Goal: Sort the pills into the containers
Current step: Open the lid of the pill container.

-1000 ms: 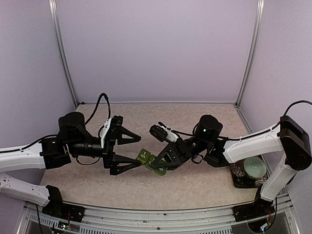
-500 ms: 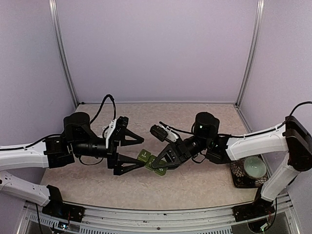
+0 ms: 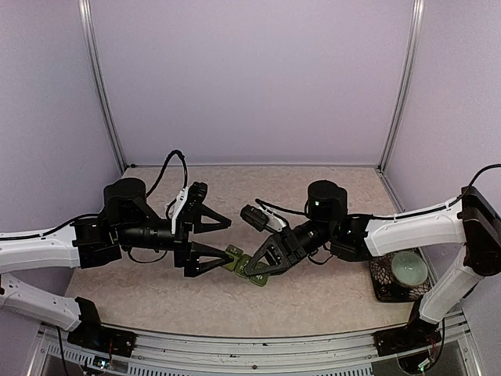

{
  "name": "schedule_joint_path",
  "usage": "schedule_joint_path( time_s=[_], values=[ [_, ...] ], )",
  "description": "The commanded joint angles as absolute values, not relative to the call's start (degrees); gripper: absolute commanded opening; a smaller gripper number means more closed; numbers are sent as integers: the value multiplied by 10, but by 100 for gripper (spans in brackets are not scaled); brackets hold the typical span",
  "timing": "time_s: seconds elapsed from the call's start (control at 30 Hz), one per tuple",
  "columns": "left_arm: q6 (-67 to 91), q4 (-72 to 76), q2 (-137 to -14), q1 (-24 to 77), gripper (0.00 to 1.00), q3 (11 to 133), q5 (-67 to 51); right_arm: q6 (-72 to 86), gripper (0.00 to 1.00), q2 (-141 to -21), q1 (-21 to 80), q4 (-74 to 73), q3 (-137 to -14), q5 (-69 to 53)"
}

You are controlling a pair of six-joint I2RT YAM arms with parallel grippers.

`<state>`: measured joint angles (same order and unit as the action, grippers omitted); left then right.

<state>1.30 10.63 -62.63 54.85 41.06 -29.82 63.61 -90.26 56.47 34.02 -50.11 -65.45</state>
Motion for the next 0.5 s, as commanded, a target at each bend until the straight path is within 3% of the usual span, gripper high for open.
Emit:
schedule_joint_path(
  time_s=[0.0, 0.47],
  values=[
    [24, 130, -616, 538, 97, 438, -291, 613, 0, -893, 571, 314, -514, -668],
    [47, 118, -663, 527, 97, 449, -238, 578, 0, -894, 573, 259, -538, -665]
  ],
)
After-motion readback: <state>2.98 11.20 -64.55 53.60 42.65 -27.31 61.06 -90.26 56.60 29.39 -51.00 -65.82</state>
